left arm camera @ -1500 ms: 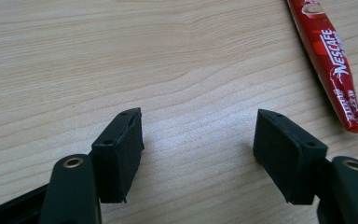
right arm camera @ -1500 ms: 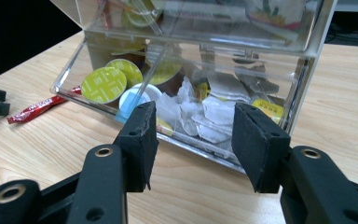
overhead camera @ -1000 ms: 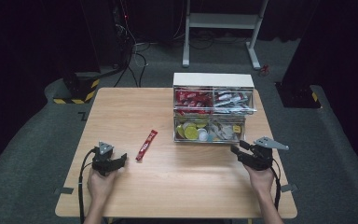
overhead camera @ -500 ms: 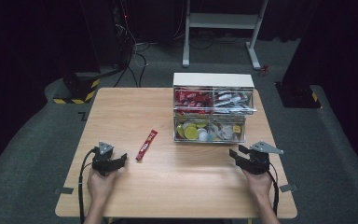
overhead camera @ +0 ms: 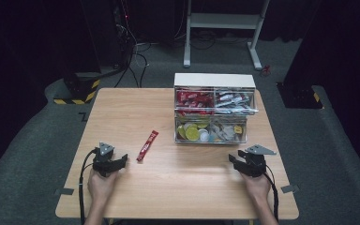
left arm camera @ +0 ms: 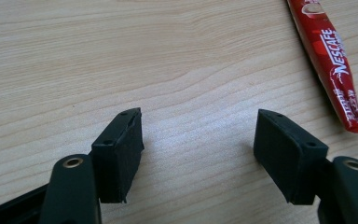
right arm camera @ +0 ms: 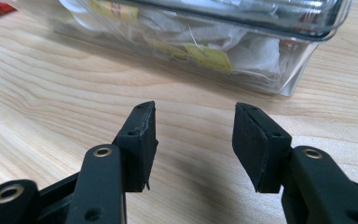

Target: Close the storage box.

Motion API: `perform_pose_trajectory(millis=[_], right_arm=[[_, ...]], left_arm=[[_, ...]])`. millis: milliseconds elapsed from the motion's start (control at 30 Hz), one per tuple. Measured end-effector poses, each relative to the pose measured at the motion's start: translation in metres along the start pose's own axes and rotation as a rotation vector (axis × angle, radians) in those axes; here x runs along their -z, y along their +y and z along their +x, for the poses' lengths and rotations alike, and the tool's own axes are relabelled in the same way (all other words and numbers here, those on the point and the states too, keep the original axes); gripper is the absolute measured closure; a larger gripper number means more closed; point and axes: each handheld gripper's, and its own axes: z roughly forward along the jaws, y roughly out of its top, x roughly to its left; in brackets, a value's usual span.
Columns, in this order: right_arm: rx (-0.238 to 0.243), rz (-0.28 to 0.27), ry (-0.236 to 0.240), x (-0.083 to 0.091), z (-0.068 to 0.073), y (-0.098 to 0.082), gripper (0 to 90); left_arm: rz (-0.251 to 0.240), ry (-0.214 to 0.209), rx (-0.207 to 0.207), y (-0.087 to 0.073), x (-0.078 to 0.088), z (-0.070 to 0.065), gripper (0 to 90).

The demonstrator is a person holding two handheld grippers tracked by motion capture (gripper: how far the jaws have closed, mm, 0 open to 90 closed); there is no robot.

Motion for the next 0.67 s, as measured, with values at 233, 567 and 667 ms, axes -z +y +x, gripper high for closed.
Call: perform_pose_trajectory(millis=[233,567,667], right_arm=[[0.017,0.037,-0.026,-0.008,0.001,-0.005,48.8],[0.082,0.103,-0.074,-0.014,0.008,-0.008,29.2],[0.073,0.107,-0.081,-0.014,0.008,-0.008,26.9]], left_arm=[[-0.001,0.002,0.002,0.000,0.000,0.000,33.0],[0.000,0.000,0.002,0.000,0.000,0.000,33.0],[0.000,0.000,0.002,0.000,0.000,0.000,32.9]])
